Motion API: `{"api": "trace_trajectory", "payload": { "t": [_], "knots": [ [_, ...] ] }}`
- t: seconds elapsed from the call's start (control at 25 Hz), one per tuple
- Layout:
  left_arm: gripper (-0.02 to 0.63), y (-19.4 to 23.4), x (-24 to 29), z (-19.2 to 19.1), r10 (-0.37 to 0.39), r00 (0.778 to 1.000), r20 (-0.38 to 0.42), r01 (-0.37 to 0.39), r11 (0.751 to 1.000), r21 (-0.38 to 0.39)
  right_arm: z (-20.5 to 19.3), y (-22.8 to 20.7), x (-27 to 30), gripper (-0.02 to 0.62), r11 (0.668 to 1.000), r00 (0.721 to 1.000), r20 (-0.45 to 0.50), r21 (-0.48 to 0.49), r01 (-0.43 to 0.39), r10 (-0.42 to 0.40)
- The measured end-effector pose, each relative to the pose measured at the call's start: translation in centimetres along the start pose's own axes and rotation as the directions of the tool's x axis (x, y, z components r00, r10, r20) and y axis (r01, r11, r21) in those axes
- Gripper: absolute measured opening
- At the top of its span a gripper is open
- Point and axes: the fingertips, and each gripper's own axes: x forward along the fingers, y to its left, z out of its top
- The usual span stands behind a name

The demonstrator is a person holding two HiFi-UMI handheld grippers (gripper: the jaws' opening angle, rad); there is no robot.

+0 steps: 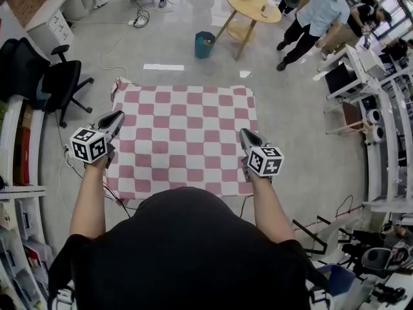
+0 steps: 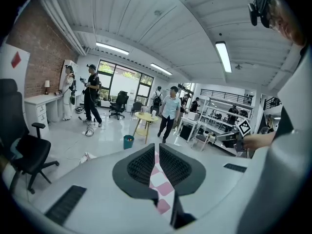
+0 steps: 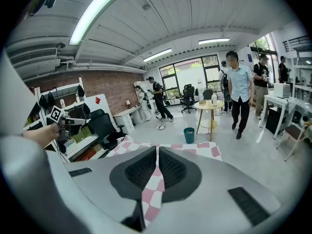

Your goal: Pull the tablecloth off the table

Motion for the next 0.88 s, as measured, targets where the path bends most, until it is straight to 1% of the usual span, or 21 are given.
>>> {"api": "trace_trajectory", "payload": {
  "t": [0.28,0.48,0.6,0.72,0.88],
  "knots": [
    [0.049,1.7,0.0,-1.3,0.008,0.999,-0.04,-0.008,1.0,-0.006,-2.9,-1.7,0.9,0.043,0.999,0.998,-0.056,-0.002,0.042,-0.042],
    [0.052,4.9,0.8,-3.8,0.035,0.996,-0.087,-0.04,0.998,-0.052,-5.1,-4.3,1.7,0.05,0.997,0.993,-0.093,0.026,0.076,-0.073],
    [0.057,6.9,0.7,-6.3,0.063,0.99,-0.127,-0.074,0.994,-0.085,-7.0,-6.2,2.1,0.058,0.994,0.988,-0.115,0.04,0.105,-0.1],
    [0.075,9.0,0.3,-8.5,0.099,0.982,-0.163,-0.12,0.985,-0.122,-9.0,-8.2,2.5,0.071,0.989,0.981,-0.149,0.068,0.132,-0.121],
    [0.094,11.3,0.3,-11.3,0.138,0.967,-0.214,-0.171,0.974,-0.146,-11.7,-10.7,3.1,0.097,0.984,0.968,-0.21,0.087,0.158,-0.137]
  ]
}}
